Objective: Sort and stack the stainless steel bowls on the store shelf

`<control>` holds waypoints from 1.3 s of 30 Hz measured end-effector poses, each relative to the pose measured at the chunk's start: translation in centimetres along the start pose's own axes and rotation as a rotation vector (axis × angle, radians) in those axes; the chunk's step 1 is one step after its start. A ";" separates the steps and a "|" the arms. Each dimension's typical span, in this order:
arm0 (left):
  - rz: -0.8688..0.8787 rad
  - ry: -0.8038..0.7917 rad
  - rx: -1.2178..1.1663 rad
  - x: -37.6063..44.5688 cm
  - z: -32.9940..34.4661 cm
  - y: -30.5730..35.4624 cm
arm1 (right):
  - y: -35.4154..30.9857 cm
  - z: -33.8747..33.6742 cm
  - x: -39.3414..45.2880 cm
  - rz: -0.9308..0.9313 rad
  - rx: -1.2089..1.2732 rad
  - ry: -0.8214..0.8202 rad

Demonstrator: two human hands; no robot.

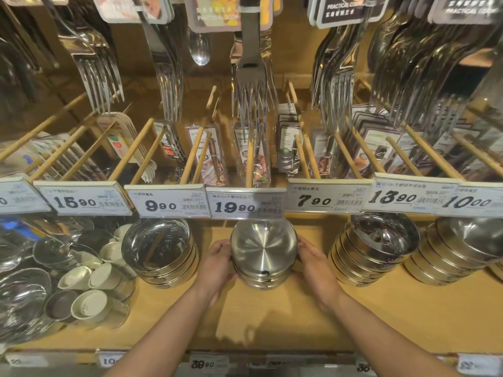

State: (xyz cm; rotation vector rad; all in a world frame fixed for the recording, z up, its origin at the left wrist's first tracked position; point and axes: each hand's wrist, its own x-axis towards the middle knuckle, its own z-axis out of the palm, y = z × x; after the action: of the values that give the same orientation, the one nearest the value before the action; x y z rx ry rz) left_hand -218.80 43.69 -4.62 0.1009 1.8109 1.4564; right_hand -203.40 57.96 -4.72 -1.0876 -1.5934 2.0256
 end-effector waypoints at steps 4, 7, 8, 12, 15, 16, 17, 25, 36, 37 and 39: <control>-0.005 0.003 -0.002 0.0 0.1 0.0 | 0.1 0.1 -0.2 -0.016 -0.006 -0.023; -0.005 -0.009 0.007 0.1 0.0 0.0 | 0.1 0.2 -0.1 -0.024 -0.002 -0.024; -0.009 -0.009 0.007 0.1 -0.1 0.0 | 0.2 0.2 -0.1 -0.026 0.000 -0.023; -0.008 -0.007 0.003 0.3 -0.4 -0.1 | 0.8 0.4 -0.1 -0.034 -0.001 -0.017; 0.011 -0.003 -0.003 0.2 -0.5 0.1 | 1.2 0.8 0.0 -0.026 0.008 -0.019; 0.016 0.000 -0.005 0.2 -0.5 0.1 | 1.3 0.9 0.0 -0.023 0.011 -0.022; 0.018 0.000 -0.006 0.1 -0.5 0.1 | 1.4 0.9 0.1 -0.020 0.018 -0.024; -0.008 -0.025 -0.084 -1.2 -0.6 -0.4 | 1.3 1.0 -0.5 0.013 0.038 -0.023; 0.011 -0.077 -0.046 -3.8 -1.4 0.2 | 0.7 1.3 -2.0 0.173 0.023 0.067; 0.024 -0.074 -0.041 -3.9 -1.6 0.1 | 0.7 1.0 -2.4 0.174 0.033 0.078; 0.047 -0.050 -0.030 -4.6 -1.8 -0.1 | 0.5 0.5 -3.9 0.163 0.012 0.108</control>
State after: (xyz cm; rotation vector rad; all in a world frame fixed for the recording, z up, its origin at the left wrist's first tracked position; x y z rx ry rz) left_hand -216.70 39.85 -2.28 0.1640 1.7564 1.5001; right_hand -201.10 54.84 -3.78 -1.3372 -1.4800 2.0363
